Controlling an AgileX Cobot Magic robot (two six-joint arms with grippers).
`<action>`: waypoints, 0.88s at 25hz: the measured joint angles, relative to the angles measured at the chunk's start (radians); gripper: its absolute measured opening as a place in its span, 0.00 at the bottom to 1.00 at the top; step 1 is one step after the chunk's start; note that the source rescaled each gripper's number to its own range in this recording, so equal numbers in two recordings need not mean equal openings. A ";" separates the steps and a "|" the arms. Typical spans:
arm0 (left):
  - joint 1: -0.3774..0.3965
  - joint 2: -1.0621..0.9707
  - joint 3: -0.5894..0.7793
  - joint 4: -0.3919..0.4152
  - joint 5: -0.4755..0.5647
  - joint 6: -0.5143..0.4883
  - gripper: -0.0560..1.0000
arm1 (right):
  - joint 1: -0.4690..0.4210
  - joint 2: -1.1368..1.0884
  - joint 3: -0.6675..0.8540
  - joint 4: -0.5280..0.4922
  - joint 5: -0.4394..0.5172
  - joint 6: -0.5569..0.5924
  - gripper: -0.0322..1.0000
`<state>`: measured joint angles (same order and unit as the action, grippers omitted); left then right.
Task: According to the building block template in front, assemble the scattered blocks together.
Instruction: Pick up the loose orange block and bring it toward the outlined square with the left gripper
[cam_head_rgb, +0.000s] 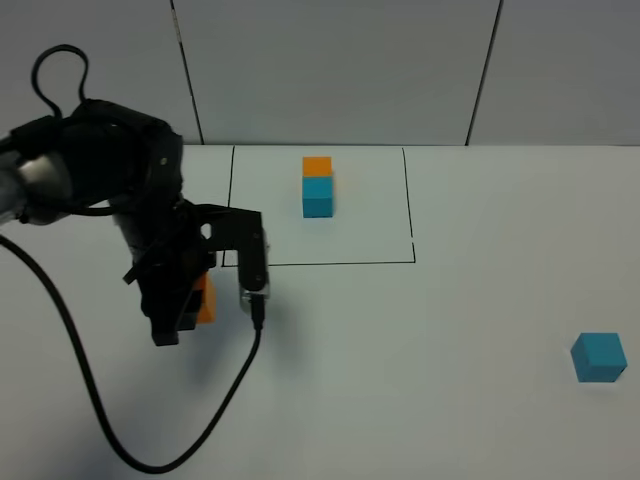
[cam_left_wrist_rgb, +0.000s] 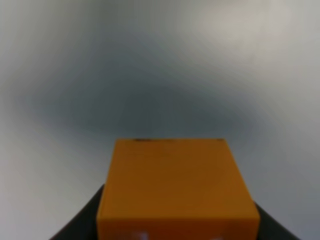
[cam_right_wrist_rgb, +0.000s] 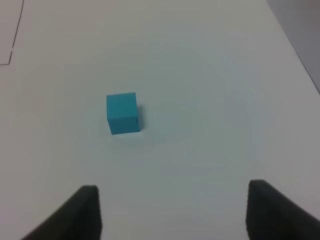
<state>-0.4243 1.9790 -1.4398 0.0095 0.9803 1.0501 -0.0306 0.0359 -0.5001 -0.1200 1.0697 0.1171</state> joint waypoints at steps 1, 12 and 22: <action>-0.015 0.023 -0.029 0.000 0.026 -0.010 0.05 | 0.000 0.000 0.000 0.000 0.000 0.000 0.58; -0.134 0.224 -0.234 0.054 0.121 -0.095 0.05 | 0.000 0.000 0.000 0.000 0.000 0.000 0.58; -0.141 0.298 -0.234 0.023 0.041 -0.098 0.05 | 0.000 0.000 0.000 0.000 0.000 0.000 0.58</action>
<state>-0.5656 2.2771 -1.6736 0.0329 1.0214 0.9520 -0.0306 0.0359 -0.5001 -0.1200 1.0697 0.1171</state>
